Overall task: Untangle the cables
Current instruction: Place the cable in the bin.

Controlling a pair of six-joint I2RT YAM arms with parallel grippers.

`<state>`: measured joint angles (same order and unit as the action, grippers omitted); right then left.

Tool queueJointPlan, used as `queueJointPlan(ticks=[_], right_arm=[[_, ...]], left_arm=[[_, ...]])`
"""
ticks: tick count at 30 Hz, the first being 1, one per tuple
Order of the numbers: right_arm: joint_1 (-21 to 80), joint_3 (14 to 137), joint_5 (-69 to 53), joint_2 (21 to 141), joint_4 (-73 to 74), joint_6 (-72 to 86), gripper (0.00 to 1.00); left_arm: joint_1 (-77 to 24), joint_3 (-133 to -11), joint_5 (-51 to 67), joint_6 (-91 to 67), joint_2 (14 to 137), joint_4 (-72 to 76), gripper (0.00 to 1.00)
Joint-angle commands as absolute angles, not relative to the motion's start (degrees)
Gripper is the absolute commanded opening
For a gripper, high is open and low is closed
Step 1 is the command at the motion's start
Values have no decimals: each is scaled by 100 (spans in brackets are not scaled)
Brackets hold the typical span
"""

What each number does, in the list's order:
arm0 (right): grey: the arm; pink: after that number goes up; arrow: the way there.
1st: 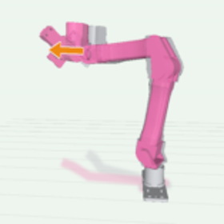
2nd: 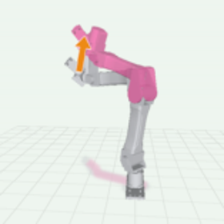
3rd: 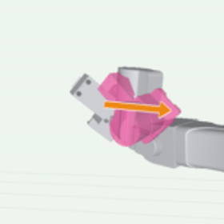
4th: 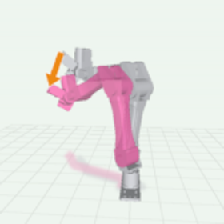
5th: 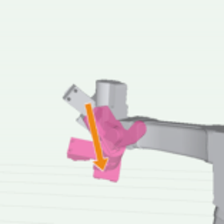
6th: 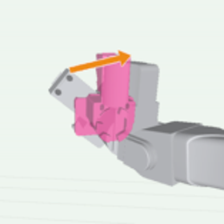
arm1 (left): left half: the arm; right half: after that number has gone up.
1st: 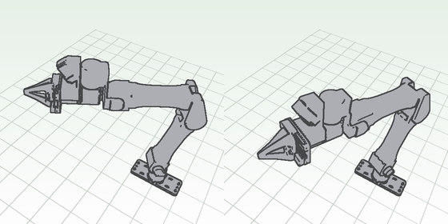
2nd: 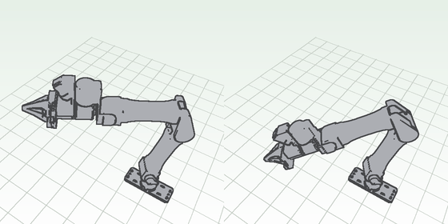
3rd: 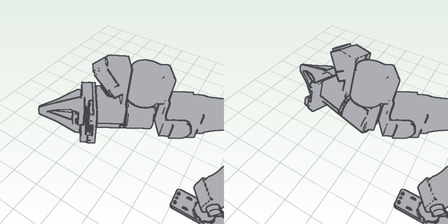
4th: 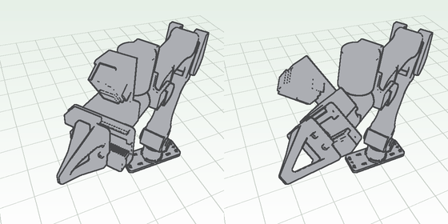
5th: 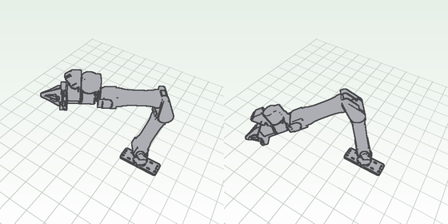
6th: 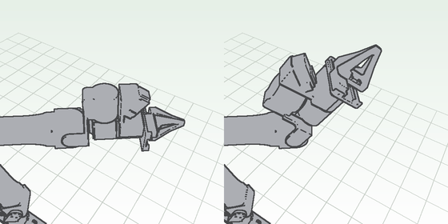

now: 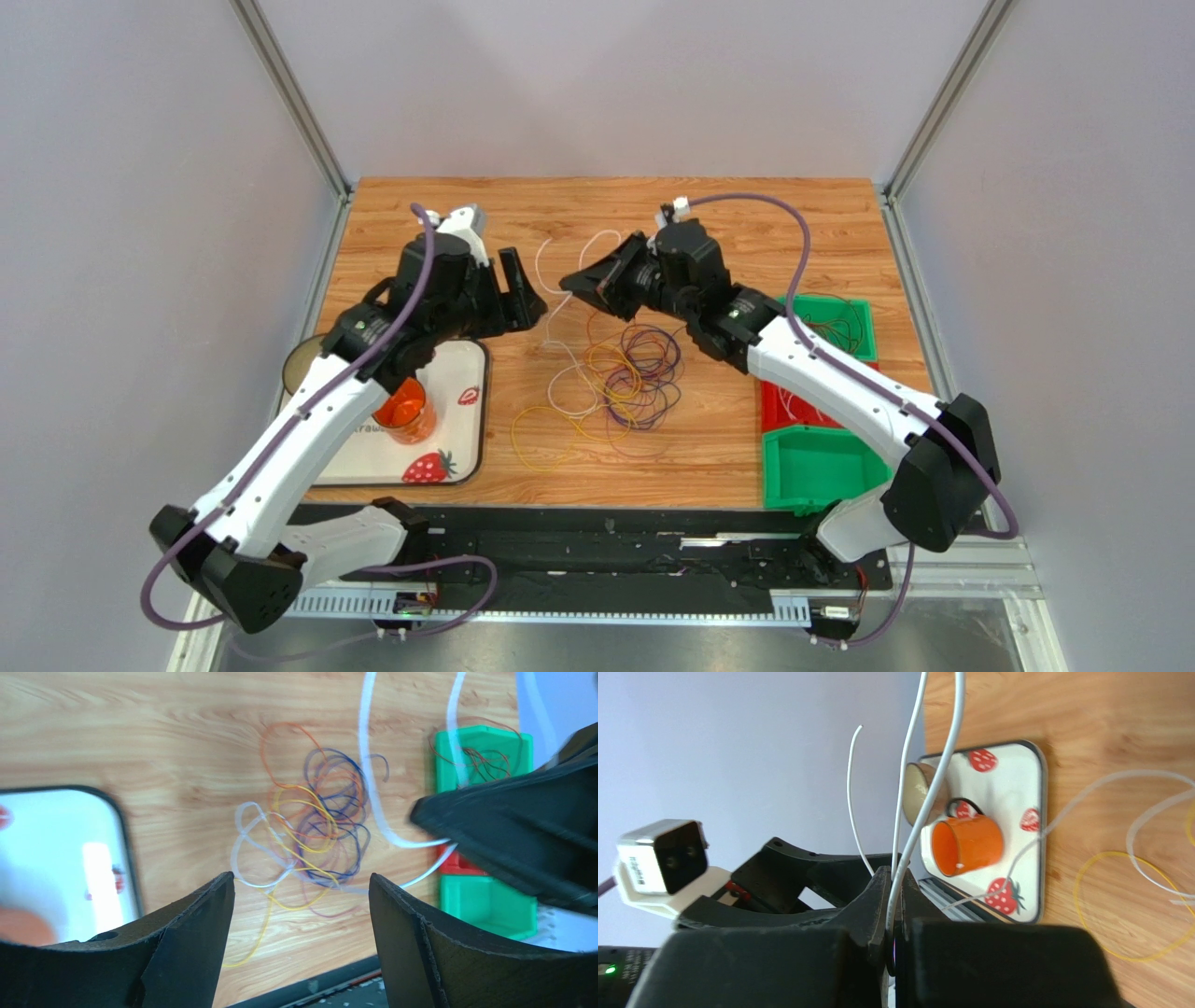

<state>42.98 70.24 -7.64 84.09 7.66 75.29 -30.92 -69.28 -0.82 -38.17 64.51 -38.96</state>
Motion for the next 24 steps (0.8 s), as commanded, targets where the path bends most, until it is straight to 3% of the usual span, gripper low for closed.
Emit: queueJointPlan(ticks=[1, 9, 17, 24], right_arm=[[4245, 8058, -1099, 8156, 1115, 6698, 0], [4236, 9499, -897, 8174, 1677, 5863, 0], [4236, 10940, -651, 8235, 2074, 4747, 0], [4201, 11610, 403, 7999, 2663, 3605, 0]], left_arm=[[-3015, -7593, -1036, -2752, 5951, -5279, 79], [-2988, -7243, -2214, -2013, 5564, -5670, 79], [-2839, -6574, -2031, -1942, 5642, -5177, 75], [-2742, -6416, -1942, -1890, 5581, -5098, 74]])
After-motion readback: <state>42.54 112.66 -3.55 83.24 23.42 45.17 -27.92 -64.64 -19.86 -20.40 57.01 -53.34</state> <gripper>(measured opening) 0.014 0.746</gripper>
